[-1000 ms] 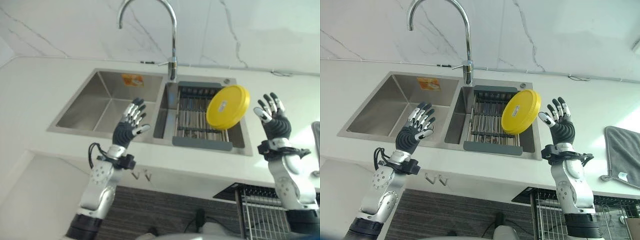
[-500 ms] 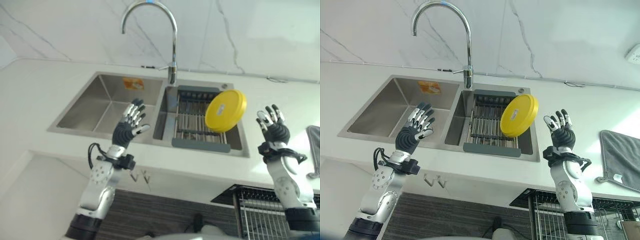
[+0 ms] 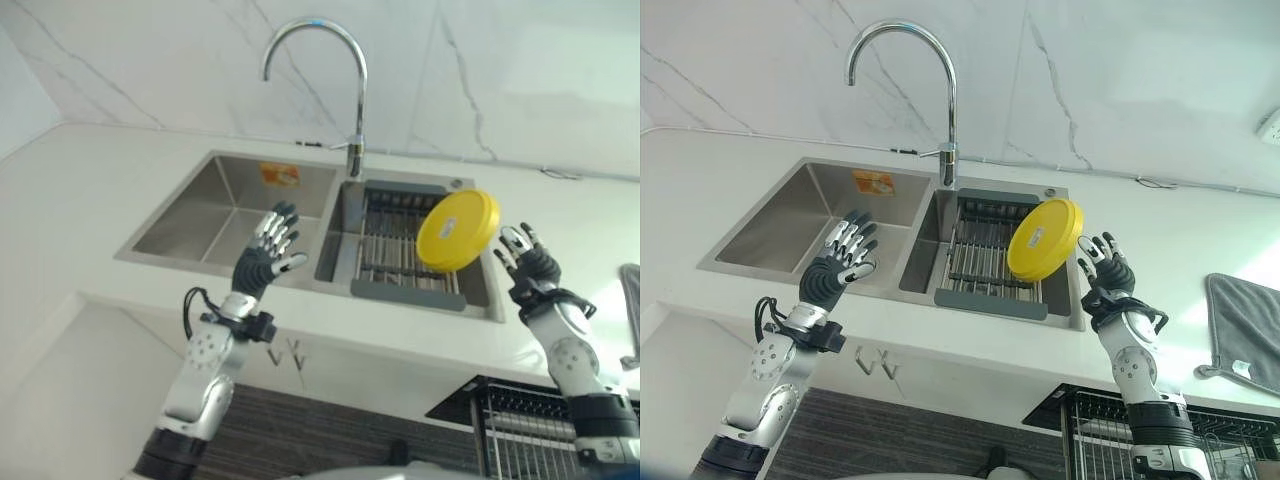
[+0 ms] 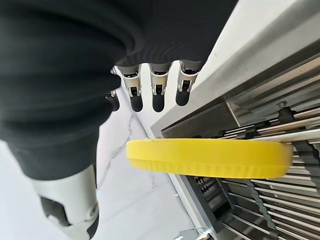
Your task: Place the dishes in the dishwasher.
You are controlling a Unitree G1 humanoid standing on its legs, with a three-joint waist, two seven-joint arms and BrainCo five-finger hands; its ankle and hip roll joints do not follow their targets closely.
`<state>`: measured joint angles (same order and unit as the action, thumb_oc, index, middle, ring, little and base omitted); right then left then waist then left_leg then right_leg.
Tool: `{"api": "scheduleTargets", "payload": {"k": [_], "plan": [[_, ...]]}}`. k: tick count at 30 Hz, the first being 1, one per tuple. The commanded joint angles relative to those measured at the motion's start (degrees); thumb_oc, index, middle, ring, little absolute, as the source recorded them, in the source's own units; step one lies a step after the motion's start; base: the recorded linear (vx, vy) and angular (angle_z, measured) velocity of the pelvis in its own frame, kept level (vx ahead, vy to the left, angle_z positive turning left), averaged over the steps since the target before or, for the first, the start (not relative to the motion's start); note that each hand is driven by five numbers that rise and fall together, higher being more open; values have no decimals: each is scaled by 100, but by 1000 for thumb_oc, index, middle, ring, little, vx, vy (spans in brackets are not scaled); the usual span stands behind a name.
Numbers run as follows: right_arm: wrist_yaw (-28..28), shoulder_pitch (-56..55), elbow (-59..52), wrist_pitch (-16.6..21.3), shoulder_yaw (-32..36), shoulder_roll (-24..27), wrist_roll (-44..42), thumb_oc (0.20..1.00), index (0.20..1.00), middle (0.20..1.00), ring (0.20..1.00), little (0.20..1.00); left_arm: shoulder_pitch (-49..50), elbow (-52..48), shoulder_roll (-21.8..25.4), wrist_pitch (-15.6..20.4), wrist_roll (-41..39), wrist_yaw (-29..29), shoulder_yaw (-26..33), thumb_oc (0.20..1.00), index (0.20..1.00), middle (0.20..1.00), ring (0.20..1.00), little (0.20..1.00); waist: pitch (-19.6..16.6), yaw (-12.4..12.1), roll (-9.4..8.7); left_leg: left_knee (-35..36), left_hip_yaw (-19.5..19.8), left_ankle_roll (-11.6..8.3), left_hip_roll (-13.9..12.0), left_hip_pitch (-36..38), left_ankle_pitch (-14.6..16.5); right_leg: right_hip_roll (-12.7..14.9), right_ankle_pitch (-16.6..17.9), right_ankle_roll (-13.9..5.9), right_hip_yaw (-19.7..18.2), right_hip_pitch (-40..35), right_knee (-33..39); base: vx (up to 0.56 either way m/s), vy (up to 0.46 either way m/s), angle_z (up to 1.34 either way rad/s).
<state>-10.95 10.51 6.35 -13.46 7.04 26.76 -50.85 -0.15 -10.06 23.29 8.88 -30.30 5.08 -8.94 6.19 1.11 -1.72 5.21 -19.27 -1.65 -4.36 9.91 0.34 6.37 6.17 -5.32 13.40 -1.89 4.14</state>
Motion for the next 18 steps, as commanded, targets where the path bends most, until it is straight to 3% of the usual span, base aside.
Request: {"api": "scheduleTargets", "payload": {"k": [1,18], "plan": [[152,673,201,28,95,328,-287,1000,1000,1000,1000,1000,-388,-1,337,226,90,-44,22,1000,1000,1000,1000,1000,-78,-43,-158,-35,372,14,-15,-188,51,154,-338,-260,171,-368,-247,-51,7,1],[273,1224,662,-492,-150,679,-398,1000,1000,1000,1000,1000,-498,72,446,166,93,-75,-56,1000,1000,1000,1000,1000,-48,-113,-186,-21,394,14,8,-186,62,127,-335,-243,225,-390,-217,-10,3,2]]}}
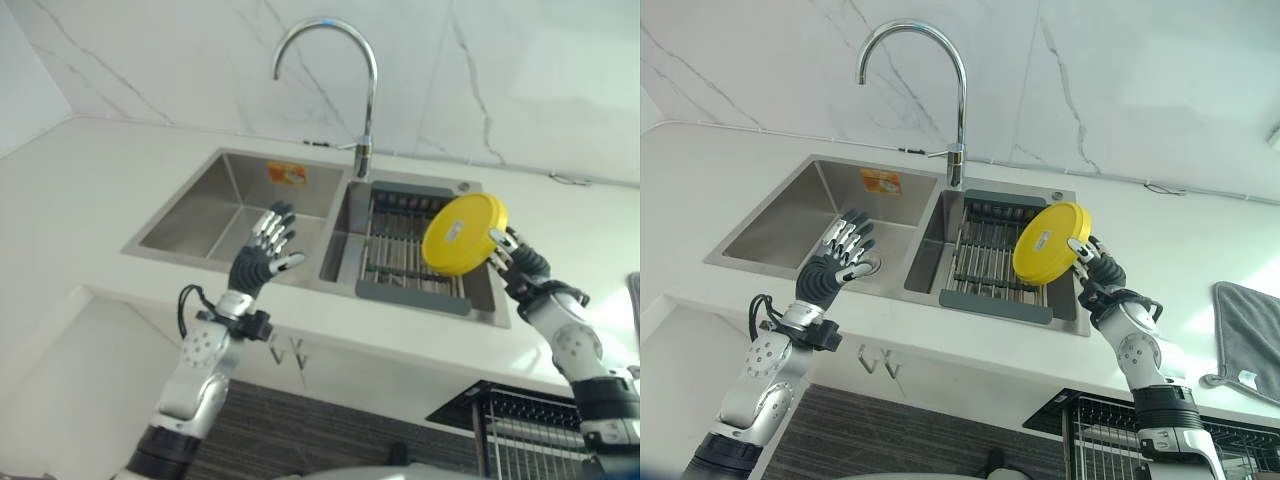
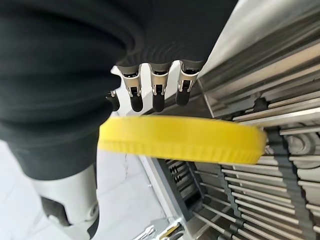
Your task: Place the dishes in the dishwasher.
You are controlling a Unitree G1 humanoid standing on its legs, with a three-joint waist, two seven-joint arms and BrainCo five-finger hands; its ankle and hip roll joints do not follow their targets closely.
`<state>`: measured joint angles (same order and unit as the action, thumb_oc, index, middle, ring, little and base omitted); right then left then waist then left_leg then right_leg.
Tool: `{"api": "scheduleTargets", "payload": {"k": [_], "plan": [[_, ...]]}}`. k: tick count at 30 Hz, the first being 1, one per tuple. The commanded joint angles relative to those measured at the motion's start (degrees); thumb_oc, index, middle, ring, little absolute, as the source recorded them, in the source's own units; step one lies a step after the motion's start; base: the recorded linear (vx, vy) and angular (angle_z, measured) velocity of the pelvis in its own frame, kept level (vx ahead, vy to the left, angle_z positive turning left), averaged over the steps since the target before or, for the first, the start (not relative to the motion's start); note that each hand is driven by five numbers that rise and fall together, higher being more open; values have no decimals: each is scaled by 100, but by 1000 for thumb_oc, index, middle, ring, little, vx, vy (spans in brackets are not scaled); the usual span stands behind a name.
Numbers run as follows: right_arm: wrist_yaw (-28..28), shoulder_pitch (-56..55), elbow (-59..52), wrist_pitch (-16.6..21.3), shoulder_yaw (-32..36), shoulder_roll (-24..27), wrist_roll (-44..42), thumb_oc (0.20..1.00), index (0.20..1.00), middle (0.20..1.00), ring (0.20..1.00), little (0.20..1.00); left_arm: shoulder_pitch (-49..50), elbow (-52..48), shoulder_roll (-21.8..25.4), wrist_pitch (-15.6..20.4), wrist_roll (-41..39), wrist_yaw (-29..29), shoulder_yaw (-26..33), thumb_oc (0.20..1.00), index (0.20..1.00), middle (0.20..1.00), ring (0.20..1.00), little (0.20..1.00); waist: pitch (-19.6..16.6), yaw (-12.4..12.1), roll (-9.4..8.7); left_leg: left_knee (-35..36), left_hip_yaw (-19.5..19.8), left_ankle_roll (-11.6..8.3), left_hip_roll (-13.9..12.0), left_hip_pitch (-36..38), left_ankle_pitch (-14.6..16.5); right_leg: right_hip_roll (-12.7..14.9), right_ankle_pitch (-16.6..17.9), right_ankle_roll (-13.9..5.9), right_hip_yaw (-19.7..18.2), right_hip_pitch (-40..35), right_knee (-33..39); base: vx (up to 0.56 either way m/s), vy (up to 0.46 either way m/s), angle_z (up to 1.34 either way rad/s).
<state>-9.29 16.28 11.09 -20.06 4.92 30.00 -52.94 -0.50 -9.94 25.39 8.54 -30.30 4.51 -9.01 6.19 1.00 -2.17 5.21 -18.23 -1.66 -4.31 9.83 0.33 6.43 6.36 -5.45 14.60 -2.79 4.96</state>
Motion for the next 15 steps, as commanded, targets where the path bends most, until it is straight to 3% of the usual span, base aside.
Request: {"api": "scheduleTargets", "payload": {"k": [1,15], "plan": [[106,647,189,168,62,355,-189,1000,1000,1000,1000,1000,-463,61,236,199,93,-17,-49,1000,1000,1000,1000,1000,-47,-102,-142,-21,290,15,3,-179,62,120,-354,-231,104,-300,-299,0,0,0],[72,1221,876,25,-169,587,-246,1000,1000,1000,1000,1000,-561,105,324,143,42,-88,-160,1000,1000,1000,1000,1000,-44,-206,-145,-21,354,19,36,-161,83,122,-387,-214,173,-342,-320,0,0,0]]}}
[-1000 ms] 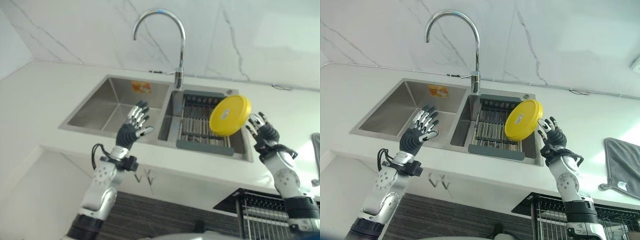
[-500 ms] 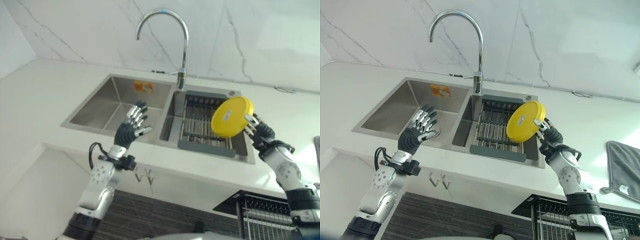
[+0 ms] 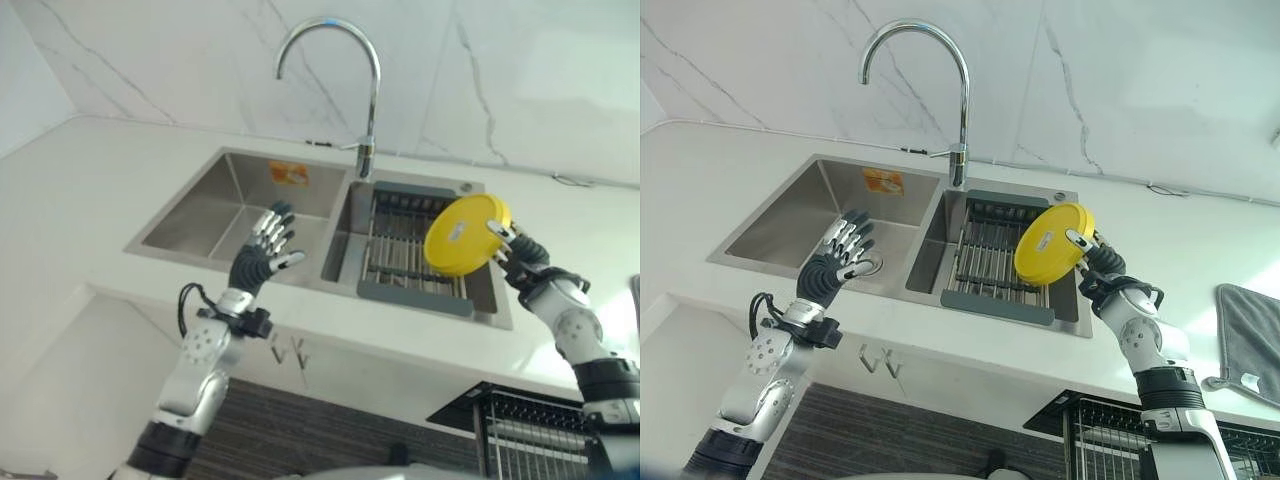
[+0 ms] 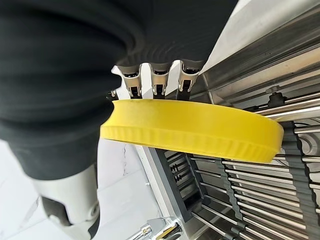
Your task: Place the dishes in the dishwasher.
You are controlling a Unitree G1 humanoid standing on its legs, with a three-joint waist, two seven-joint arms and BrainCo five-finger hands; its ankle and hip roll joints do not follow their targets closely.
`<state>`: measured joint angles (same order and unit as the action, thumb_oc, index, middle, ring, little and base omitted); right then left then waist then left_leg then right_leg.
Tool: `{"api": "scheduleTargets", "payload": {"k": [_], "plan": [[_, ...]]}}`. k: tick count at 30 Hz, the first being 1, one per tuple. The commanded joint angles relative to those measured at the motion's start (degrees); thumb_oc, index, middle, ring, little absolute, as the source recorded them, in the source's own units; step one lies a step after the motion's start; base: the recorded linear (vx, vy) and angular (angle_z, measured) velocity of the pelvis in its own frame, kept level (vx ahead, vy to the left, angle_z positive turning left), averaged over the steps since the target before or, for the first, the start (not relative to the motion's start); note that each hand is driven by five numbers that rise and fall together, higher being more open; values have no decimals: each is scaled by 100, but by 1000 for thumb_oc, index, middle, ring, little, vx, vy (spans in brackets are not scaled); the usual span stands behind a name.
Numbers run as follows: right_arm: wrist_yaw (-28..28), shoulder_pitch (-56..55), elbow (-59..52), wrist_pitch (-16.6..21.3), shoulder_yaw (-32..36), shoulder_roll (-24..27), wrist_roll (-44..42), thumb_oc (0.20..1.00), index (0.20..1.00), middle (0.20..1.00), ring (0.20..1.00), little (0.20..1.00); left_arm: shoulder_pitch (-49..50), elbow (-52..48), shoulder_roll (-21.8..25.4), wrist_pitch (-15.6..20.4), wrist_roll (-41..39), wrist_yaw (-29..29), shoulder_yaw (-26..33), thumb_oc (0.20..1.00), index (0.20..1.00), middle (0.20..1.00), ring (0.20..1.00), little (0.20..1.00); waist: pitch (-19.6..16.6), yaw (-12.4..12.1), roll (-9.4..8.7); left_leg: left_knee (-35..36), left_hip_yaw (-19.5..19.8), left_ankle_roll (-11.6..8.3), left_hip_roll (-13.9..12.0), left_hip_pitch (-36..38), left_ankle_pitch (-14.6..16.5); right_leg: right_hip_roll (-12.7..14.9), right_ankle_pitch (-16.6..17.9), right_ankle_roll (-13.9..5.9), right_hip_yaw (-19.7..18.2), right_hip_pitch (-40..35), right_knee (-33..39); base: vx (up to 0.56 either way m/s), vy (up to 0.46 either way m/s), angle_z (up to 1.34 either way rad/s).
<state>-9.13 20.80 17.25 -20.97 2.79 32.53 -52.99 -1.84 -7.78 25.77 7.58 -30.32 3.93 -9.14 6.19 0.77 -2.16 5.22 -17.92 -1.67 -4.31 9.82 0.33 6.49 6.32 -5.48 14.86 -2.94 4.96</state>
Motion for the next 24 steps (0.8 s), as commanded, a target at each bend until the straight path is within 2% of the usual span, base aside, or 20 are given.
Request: {"api": "scheduleTargets", "payload": {"k": [1,7,24], "plan": [[45,802,302,104,22,344,-251,1000,1000,1000,1000,1000,-435,-113,289,229,44,-50,-162,1000,1000,1000,1000,1000,-46,-190,-147,-22,324,17,38,-165,78,117,-379,-211,151,-331,-313,0,0,0],[55,1030,724,-46,-90,390,-278,1000,1000,1000,1000,1000,-464,-54,326,219,11,-88,-236,1000,1000,1000,1000,1000,-19,-250,-127,-22,352,30,47,-163,83,122,-399,-204,190,-329,-346,0,0,0],[263,1472,1512,-80,-299,573,-181,1000,1000,1000,1000,1000,-472,-49,400,172,-26,-147,-301,1000,1000,1000,1000,1000,22,-387,-76,-22,439,27,91,-168,85,155,-430,-197,311,-367,-375,6,1,4]]}}
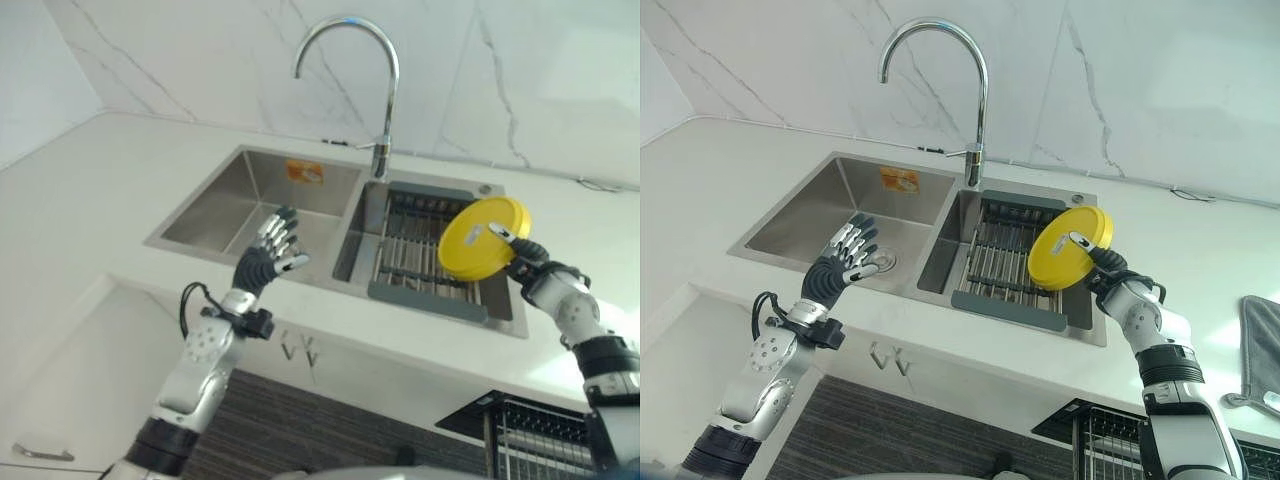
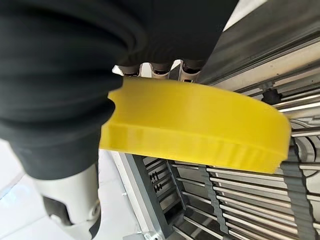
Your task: Place the dishes in the dishwasher.
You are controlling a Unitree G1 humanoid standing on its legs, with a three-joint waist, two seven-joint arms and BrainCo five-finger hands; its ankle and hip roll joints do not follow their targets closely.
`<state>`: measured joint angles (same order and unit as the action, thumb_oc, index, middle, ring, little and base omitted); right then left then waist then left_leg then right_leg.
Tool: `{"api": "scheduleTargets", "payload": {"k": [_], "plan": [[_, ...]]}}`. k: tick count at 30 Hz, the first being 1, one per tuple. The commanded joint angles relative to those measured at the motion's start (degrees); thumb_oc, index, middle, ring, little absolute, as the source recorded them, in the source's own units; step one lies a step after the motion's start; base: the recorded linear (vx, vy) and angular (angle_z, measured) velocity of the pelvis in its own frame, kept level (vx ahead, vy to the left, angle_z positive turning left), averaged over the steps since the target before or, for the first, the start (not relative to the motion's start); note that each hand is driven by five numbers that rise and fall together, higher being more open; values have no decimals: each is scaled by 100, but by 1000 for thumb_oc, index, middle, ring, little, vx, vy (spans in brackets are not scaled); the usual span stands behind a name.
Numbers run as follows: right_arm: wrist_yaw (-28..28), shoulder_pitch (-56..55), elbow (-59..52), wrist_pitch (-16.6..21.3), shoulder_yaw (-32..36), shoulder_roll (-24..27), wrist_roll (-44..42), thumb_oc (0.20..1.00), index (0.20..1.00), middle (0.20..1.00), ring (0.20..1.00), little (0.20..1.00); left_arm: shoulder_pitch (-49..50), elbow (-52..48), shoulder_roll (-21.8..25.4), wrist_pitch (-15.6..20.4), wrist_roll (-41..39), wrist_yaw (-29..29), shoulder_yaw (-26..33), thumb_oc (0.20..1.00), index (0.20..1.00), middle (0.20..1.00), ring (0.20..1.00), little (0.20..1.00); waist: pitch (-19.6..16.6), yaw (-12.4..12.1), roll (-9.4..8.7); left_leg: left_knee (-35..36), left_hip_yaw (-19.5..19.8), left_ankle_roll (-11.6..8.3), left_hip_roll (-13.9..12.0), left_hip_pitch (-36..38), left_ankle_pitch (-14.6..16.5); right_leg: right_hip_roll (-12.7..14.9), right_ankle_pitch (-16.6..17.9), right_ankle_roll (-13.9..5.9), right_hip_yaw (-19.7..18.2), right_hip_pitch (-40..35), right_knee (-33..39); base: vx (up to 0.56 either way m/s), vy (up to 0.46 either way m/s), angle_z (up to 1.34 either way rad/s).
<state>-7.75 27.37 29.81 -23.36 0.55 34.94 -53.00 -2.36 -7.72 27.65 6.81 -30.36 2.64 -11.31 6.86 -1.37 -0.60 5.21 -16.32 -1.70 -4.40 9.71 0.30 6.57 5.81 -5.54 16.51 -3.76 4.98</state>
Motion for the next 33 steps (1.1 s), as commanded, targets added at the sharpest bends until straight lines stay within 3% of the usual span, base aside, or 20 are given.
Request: {"api": "scheduleTargets", "payload": {"k": [1,5,6,7,8,12,19,25,33], "plan": [[114,844,293,175,-94,336,-162,1000,1000,1000,1000,1000,-428,-47,221,264,-26,-35,-100,1000,1000,1000,1000,1000,-41,-179,-229,-21,276,30,100,-158,85,152,-382,-192,155,-284,-383,0,0,0],[93,980,501,180,-144,373,-81,1000,1000,1000,1000,1000,-472,-31,221,247,-32,-68,-131,1000,1000,1000,1000,1000,-35,-206,-219,-21,291,34,108,-156,86,160,-390,-191,179,-285,-401,0,0,0],[77,1053,604,229,-163,431,-72,777,777,777,777,777,-488,-23,223,245,-36,-88,-156,1000,1000,1000,1000,1000,-33,-217,-218,-21,298,33,111,-156,87,161,-392,-193,187,-290,-402,0,0,0],[71,1095,655,255,-167,452,-33,416,416,416,416,416,-495,-44,230,212,-50,-75,-148,1000,1000,1000,1000,1000,-35,-230,-219,-21,304,34,113,-157,87,164,-390,-195,191,-292,-400,0,0,0],[42,1169,715,332,-201,470,111,200,200,200,200,200,-509,-50,241,200,-58,-82,-170,1000,1000,1000,1000,1000,-37,-242,-218,-21,308,34,114,-159,86,166,-390,-196,198,-292,-401,0,0,0],[-140,1331,824,464,-231,551,204,200,200,200,200,200,-497,-42,257,204,-85,-100,-210,1000,1000,1000,1000,1000,-43,-260,-202,-21,310,33,113,-150,91,172,-397,-200,218,-295,-417,4,9,2],[-555,1334,869,840,-27,328,-562,200,200,200,200,200,-523,16,257,262,-146,-186,-309,1000,1000,1000,1000,1000,-23,-275,-169,-21,327,50,129,-148,103,167,-398,-199,223,-305,-414,1,17,8],[-701,1141,725,931,96,193,-990,200,200,200,200,200,-487,49,250,333,-148,-179,-336,1000,1000,1000,1000,1000,-18,-261,-174,-21,305,54,119,-138,110,155,-391,-192,218,-305,-406,0,0,0],[-560,728,38,1218,298,-151,-1822,200,200,200,200,200,-399,76,231,336,-123,-121,-265,1000,1000,1000,1000,1000,-60,-169,-184,-21,171,23,51,-115,86,71,-411,-124,214,-334,-338,0,-60,0]]}}
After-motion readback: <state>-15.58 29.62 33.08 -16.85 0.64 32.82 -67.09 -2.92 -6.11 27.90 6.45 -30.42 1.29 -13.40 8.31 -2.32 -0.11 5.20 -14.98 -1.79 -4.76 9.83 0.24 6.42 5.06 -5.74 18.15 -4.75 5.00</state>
